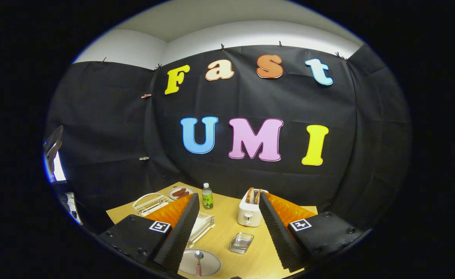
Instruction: Take the plate from the dish rack, then take the spoon from the basket and place it into the plate.
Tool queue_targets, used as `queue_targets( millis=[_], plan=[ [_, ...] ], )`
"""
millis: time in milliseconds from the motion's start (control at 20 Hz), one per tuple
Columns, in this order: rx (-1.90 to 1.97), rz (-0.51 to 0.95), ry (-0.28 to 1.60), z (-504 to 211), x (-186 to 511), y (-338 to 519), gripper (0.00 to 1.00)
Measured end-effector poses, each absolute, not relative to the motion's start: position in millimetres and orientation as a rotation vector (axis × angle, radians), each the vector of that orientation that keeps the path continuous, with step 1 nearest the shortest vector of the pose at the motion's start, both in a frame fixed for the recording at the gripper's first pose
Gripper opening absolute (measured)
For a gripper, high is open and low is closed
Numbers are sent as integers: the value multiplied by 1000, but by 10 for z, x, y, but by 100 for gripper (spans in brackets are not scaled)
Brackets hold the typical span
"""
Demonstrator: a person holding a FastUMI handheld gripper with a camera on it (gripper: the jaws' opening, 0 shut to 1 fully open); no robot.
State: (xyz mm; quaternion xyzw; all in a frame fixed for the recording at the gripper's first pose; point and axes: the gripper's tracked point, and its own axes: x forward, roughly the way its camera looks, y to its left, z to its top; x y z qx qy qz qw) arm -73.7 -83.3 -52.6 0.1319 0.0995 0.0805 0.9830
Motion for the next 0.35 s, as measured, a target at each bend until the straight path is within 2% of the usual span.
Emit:
queue_targets(
  millis=[350],
  plan=[
    [269,159,226,-639,-706,-782,95]
  ],
)
